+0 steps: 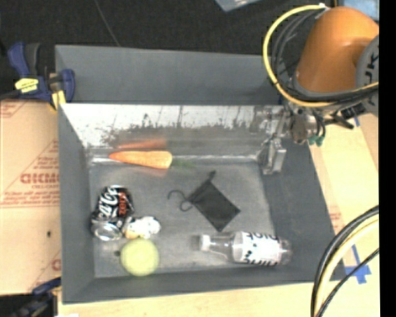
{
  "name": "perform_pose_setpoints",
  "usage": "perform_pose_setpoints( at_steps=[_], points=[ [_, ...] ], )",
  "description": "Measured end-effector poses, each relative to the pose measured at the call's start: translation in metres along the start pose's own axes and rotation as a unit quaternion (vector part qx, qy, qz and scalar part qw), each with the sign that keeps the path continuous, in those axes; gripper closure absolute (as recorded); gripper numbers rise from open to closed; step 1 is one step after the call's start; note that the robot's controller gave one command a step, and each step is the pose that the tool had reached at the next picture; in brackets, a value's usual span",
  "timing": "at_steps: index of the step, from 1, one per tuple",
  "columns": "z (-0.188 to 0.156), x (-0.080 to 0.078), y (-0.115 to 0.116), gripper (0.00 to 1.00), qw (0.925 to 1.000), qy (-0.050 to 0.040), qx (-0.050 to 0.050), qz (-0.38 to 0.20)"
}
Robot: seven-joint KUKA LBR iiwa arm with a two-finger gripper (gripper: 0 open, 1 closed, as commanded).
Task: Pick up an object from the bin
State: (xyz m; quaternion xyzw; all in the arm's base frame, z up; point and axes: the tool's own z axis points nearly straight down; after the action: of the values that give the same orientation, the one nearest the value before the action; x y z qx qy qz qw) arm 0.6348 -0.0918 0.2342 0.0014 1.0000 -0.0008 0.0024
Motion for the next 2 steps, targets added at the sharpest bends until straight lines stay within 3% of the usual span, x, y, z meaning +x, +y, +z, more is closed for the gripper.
perform_pose_setpoints(
  at_steps=[2],
  points=[
    [0.053,0.011,0.062,0.00,1.0000,0.0023,-0.002,0.007]
  ],
)
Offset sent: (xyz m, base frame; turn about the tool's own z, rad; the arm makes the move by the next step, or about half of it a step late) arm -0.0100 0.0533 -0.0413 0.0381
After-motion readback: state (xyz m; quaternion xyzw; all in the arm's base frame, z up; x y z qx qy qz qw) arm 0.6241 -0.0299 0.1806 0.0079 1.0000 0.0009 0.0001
